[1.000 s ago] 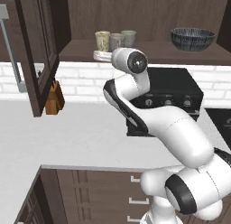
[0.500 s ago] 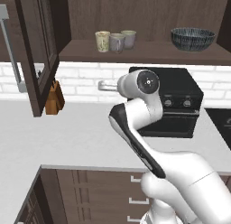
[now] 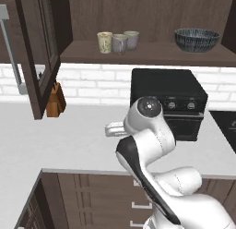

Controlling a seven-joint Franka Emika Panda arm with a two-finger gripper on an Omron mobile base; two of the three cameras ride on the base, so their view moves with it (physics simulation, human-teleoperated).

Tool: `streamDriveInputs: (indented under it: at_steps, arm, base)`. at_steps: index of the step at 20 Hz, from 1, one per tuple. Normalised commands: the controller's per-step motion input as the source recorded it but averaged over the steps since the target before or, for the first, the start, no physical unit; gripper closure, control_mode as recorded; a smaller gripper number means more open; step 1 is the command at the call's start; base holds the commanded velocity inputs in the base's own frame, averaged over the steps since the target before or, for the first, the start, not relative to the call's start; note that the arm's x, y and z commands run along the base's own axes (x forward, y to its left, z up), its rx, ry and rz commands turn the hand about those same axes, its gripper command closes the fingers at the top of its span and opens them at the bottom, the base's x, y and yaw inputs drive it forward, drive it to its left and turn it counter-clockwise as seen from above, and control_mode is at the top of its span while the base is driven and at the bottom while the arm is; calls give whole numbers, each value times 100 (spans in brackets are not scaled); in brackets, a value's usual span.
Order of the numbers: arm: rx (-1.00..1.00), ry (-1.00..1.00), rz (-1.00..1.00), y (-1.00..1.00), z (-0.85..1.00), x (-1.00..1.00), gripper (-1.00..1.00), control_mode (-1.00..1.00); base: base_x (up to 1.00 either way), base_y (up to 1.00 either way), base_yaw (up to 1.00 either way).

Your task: Gather all objects into one cabinet and sort the glasses and bowls to opposite sides.

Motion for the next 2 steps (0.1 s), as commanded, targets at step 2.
streamDriveInputs:
  at_steps: [2]
  arm:
    - [-16, 20, 3, 6, -32, -23, -100, -100]
  base:
    - [0, 0, 0]
